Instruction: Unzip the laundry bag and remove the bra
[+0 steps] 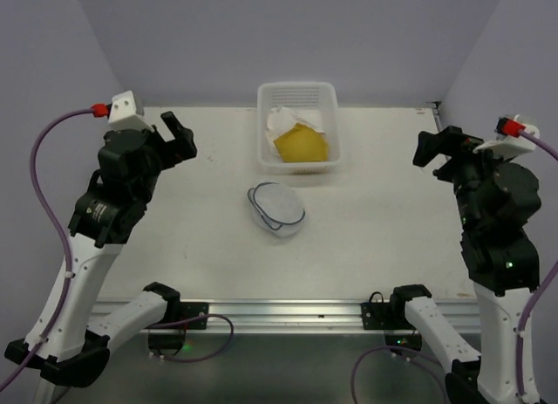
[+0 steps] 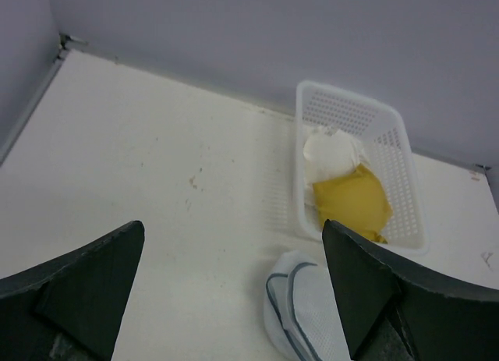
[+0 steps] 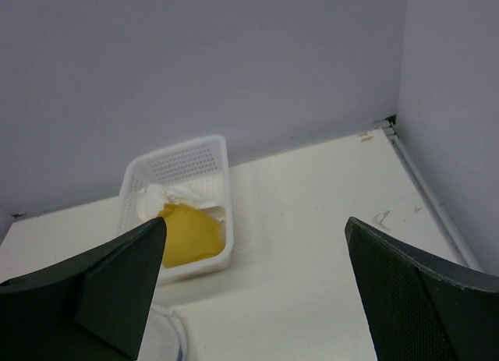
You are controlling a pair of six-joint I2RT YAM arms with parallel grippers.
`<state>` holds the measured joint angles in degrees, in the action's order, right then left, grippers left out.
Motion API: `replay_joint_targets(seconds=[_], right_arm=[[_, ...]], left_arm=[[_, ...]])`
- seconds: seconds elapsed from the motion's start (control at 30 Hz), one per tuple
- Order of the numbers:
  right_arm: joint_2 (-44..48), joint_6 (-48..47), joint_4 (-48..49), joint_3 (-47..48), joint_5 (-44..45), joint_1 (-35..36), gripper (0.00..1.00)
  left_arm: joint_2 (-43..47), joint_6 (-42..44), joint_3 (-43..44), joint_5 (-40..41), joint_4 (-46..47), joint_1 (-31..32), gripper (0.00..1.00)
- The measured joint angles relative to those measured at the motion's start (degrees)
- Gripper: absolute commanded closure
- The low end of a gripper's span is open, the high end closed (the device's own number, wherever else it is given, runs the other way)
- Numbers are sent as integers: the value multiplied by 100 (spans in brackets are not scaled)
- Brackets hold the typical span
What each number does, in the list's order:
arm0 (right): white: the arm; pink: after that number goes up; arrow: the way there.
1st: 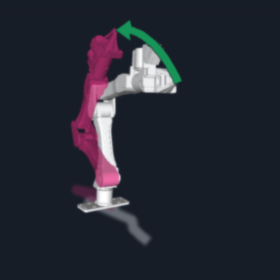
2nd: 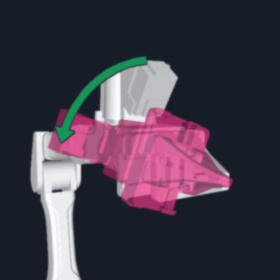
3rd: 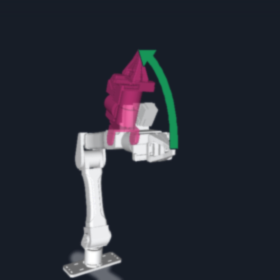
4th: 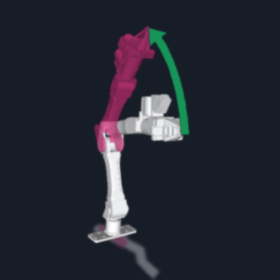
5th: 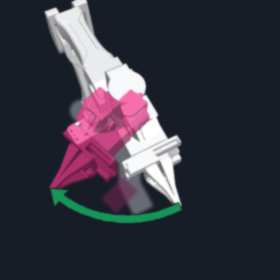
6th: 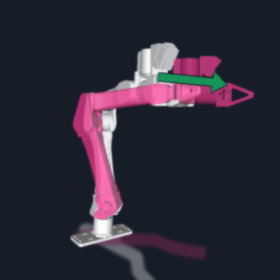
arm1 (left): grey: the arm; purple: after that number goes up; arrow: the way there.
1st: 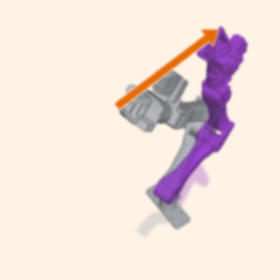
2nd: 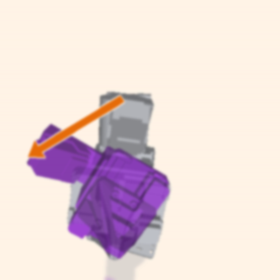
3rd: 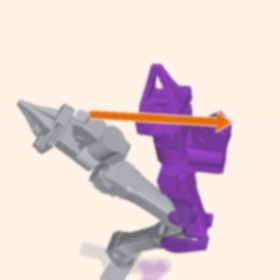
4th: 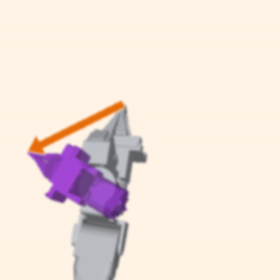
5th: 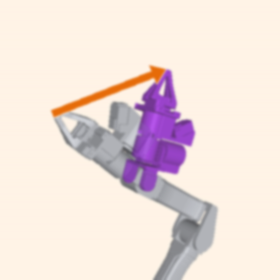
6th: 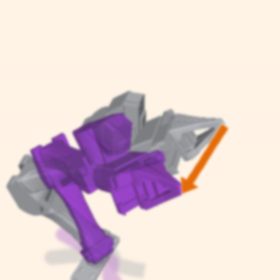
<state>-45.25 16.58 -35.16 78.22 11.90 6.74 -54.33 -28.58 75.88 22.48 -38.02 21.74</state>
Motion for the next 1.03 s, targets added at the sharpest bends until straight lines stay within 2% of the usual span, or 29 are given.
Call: replay_joint_targets(seconds=[0.13,0.4,1.03], right_arm=[[610,-262,103,96,101,0,1],[1537,-645,557,162,131,15,1],[1609,-929,702,177,39,76,1]], left_arm=[[199,435,581,330,31,0,0],[997,1091,964,879,297,0,0],[1300,1423,787,1073,743,0,0]])
